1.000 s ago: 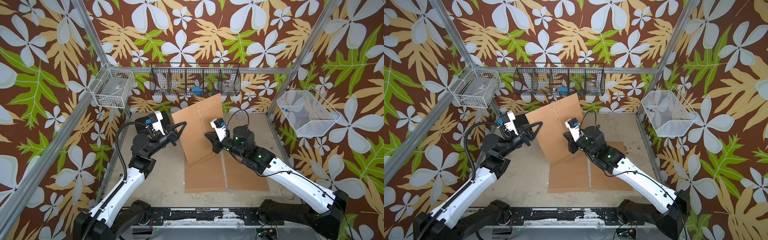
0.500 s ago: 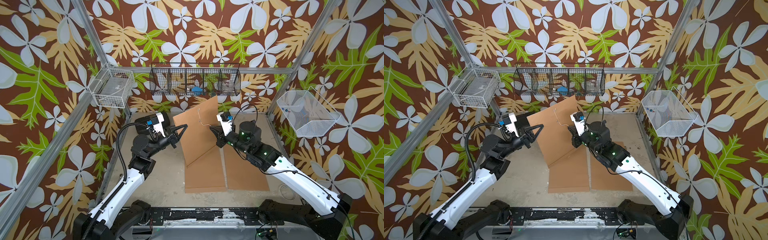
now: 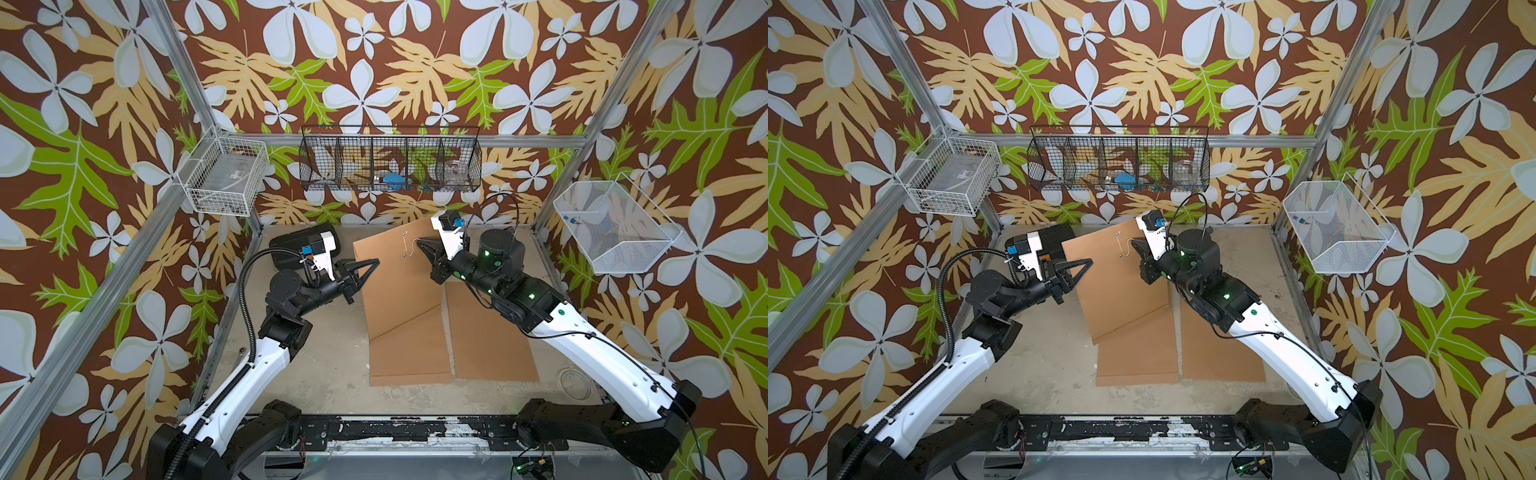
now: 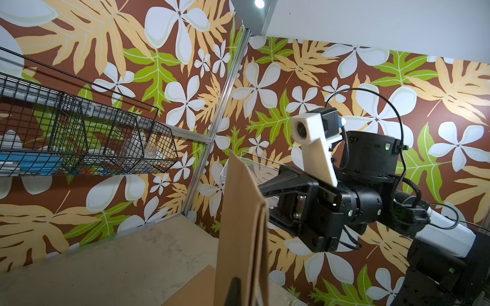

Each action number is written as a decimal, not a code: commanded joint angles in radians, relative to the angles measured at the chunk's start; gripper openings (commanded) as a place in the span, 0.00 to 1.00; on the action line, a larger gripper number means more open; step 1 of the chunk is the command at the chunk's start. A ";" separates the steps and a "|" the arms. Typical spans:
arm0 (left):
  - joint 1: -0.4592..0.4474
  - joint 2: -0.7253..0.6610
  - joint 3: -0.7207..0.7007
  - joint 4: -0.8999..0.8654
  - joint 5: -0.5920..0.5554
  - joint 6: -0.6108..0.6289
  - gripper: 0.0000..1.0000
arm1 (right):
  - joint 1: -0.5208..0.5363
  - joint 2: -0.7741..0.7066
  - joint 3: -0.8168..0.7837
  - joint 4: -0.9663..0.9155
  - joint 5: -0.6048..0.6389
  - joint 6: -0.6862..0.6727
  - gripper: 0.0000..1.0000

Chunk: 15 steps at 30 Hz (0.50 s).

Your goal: Open the file bag

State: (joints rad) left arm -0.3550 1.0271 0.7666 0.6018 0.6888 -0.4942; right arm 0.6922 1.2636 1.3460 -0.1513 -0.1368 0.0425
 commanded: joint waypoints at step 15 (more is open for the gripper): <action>0.002 0.050 -0.009 0.070 0.003 -0.020 0.00 | 0.058 0.014 0.016 0.010 -0.095 -0.021 0.00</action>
State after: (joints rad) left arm -0.3550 1.0737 0.7616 0.6189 0.6888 -0.5018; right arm 0.7441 1.2785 1.3594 -0.1558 -0.2291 0.0360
